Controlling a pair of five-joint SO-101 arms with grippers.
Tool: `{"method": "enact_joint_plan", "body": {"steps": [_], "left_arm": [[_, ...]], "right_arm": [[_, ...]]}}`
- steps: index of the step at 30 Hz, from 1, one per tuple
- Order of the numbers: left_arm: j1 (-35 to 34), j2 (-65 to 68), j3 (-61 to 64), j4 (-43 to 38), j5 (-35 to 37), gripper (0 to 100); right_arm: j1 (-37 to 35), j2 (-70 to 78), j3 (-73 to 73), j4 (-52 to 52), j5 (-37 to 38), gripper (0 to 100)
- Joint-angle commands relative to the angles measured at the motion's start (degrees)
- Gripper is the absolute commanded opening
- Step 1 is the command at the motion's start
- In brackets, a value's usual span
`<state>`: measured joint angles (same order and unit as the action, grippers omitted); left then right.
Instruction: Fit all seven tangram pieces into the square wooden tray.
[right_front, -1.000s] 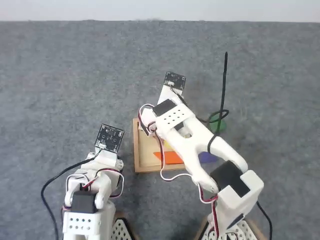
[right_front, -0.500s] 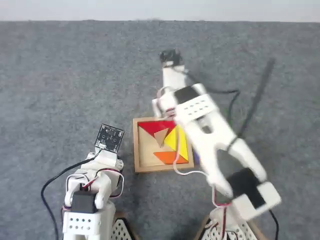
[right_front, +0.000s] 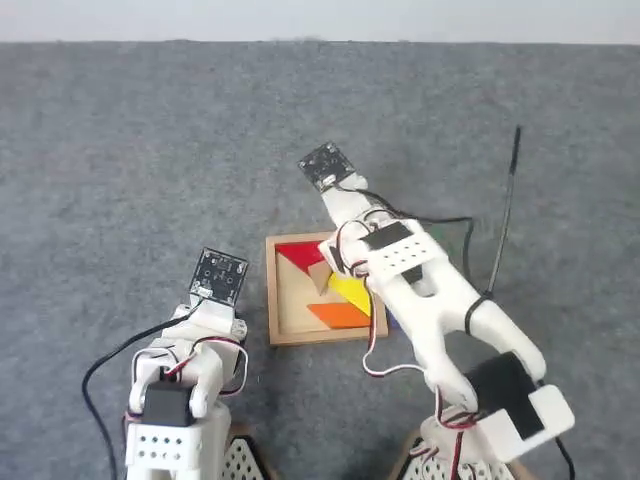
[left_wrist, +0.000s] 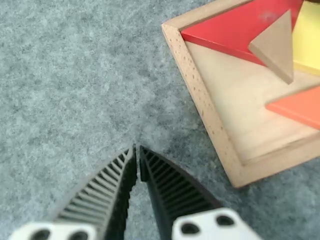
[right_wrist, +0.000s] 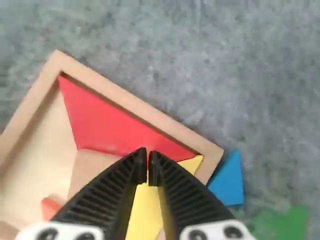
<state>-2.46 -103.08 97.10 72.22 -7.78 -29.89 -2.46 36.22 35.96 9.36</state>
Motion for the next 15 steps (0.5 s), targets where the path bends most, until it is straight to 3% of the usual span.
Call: {"method": "enact_joint_plan", "body": {"steps": [1,15], "left_arm": [[-0.3,-1.4,-0.7,0.4,0.4,1],[-0.3,-1.4,-0.7,0.4,0.4,1]], "right_arm": [[-0.5,-3.4,-1.8,-1.5,0.7,0.7],[-4.0,3.6,-6.7,-1.5,-1.1,0.7]]}}
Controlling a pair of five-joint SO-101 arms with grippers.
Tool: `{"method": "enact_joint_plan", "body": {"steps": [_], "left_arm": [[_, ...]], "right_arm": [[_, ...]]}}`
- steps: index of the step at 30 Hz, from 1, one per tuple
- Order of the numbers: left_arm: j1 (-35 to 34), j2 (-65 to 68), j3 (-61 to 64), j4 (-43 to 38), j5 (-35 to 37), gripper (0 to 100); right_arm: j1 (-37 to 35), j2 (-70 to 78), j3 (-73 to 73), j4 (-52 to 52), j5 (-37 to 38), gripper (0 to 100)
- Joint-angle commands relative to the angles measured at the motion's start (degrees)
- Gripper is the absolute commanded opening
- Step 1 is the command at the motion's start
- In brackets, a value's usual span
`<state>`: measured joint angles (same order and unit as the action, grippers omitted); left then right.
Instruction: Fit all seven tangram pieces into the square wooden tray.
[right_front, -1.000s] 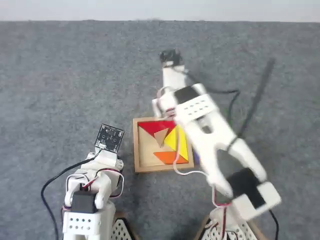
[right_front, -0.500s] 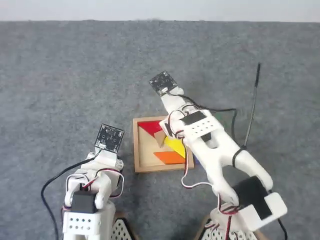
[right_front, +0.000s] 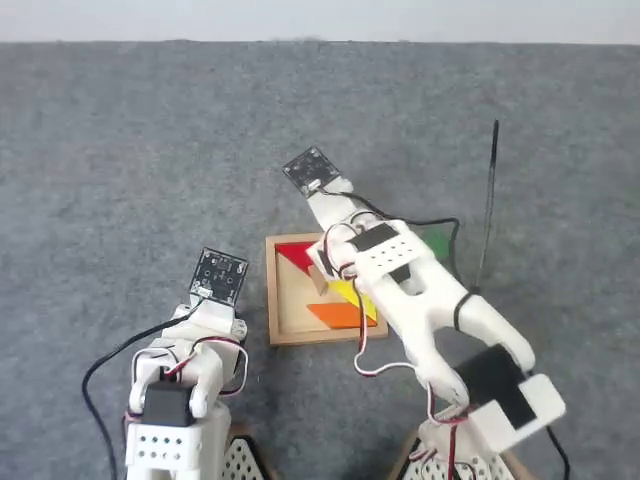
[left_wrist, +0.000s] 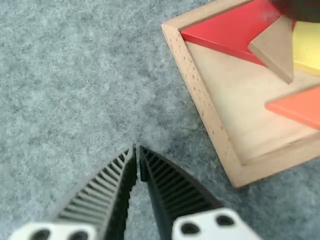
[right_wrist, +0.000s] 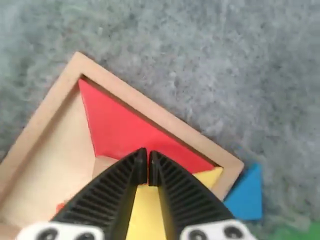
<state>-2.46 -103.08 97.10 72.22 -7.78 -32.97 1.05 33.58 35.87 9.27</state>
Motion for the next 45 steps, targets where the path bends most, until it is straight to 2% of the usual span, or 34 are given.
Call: {"method": "enact_joint_plan", "body": {"steps": [1,16,31,39,45], "left_arm": [[-0.3,-1.4,-0.7,0.4,0.4,1],[-0.3,-1.4,-0.7,0.4,0.4,1],[-0.3,-1.4,-0.7,0.4,0.4,1],[-0.3,-1.4,-0.7,0.4,0.4,1],[-0.3,-1.4,-0.7,0.4,0.4,1]], "right_arm": [[-0.9,0.7,-4.4,-1.5,-1.1,0.7],[-0.7,1.0,-3.8,5.3,-1.6,0.7],[-1.3,-9.5,4.7,6.5,-1.7,0.7],[-10.7,-10.6,4.6,0.4,-1.7,0.7],[-11.2,-5.4,3.0,0.2,-1.7,0.7]]}}
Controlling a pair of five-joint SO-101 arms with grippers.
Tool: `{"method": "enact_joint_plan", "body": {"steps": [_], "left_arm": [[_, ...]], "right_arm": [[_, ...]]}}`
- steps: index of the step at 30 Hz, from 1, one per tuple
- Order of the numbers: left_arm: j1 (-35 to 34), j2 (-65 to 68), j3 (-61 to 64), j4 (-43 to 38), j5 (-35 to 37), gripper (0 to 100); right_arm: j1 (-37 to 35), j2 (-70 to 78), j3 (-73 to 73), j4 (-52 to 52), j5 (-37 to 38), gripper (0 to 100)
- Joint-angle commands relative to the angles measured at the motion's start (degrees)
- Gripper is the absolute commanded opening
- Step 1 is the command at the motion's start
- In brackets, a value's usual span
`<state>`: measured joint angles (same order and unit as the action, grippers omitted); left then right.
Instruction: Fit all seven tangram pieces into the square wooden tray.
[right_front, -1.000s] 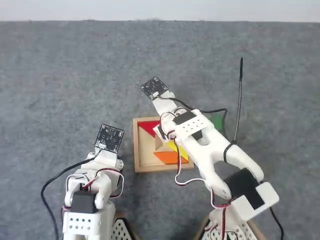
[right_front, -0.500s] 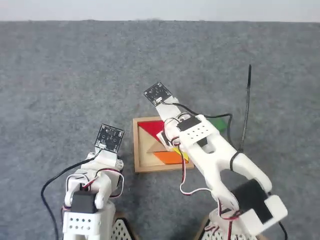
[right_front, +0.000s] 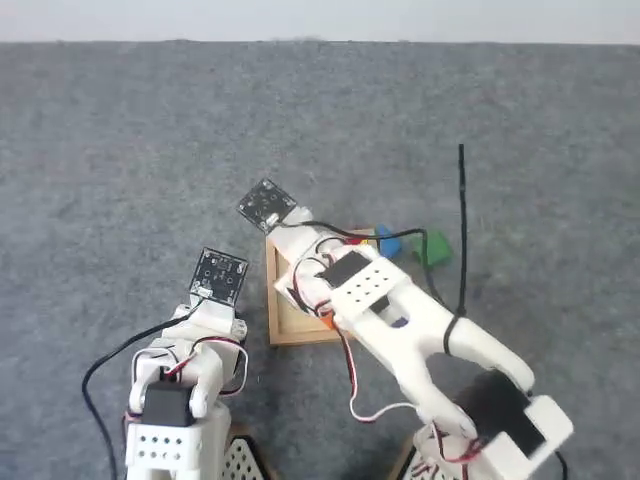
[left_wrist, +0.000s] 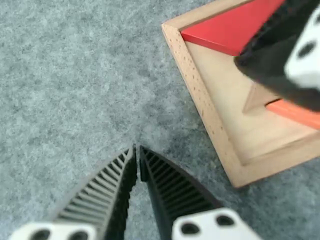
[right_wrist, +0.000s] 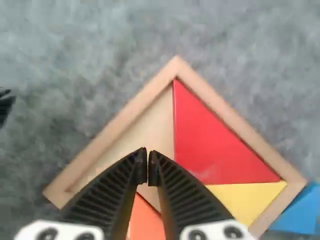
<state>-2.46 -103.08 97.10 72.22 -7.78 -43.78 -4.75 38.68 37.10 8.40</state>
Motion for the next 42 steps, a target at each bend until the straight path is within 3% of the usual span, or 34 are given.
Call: {"method": "enact_joint_plan", "body": {"steps": [1,10,20,28,35,42], "left_arm": [[-0.3,-1.4,-0.7,0.4,0.4,1],[-0.3,-1.4,-0.7,0.4,0.4,1],[-0.3,-1.4,-0.7,0.4,0.4,1],[-0.3,-1.4,-0.7,0.4,0.4,1],[-0.3,-1.4,-0.7,0.4,0.4,1],[-0.3,-1.4,-0.7,0.4,0.4,1]], "right_arm": [[-0.4,1.1,-2.1,-1.1,-0.7,0.7],[-0.1,4.4,-1.8,-0.6,-0.3,0.7],[6.5,3.9,-0.1,1.1,-0.1,0.7],[6.1,2.4,-0.2,2.2,1.0,0.7],[1.1,-5.1,0.2,0.3,-0.2,0.7],[-0.1,0.1,-0.2,-0.6,-1.1,0.7]]}}
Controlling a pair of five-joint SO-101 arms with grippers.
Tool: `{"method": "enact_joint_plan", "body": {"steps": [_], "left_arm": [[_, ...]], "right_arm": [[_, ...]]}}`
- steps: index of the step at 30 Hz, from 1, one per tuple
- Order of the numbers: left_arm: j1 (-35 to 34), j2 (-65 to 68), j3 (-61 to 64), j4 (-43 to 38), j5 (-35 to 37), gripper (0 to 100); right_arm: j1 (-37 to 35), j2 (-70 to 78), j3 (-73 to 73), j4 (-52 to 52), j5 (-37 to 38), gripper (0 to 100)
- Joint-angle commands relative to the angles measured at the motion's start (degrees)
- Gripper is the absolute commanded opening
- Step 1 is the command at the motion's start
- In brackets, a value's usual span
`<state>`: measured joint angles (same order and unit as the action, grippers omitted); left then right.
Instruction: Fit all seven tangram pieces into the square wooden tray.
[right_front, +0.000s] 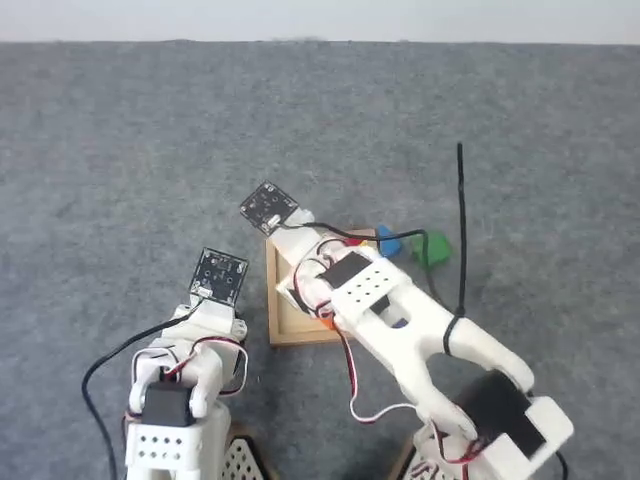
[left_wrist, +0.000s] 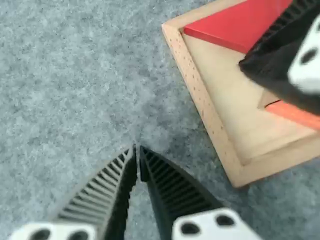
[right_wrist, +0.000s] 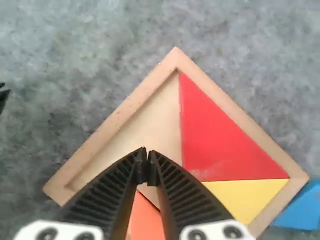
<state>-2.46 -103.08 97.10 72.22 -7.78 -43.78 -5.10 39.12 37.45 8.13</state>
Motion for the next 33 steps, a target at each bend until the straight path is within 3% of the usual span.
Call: {"method": "enact_joint_plan", "body": {"steps": [1,8,17,24,27,33], "left_arm": [[-0.3,-1.4,-0.7,0.4,0.4,1],[-0.3,-1.4,-0.7,0.4,0.4,1],[-0.3,-1.4,-0.7,0.4,0.4,1],[-0.3,-1.4,-0.7,0.4,0.4,1],[-0.3,-1.4,-0.7,0.4,0.4,1],[-0.3,-1.4,-0.7,0.4,0.4,1]], "right_arm": [[0.0,1.2,-0.5,-0.6,-0.7,0.7],[5.7,2.9,-0.2,2.4,-0.7,0.7],[6.2,2.6,1.3,2.2,-0.7,0.7],[7.0,-12.4,1.9,5.6,-0.8,0.9],[11.2,-20.1,2.3,11.2,-0.8,0.9],[26.9,-24.9,2.5,16.7,0.5,1.5]]}}
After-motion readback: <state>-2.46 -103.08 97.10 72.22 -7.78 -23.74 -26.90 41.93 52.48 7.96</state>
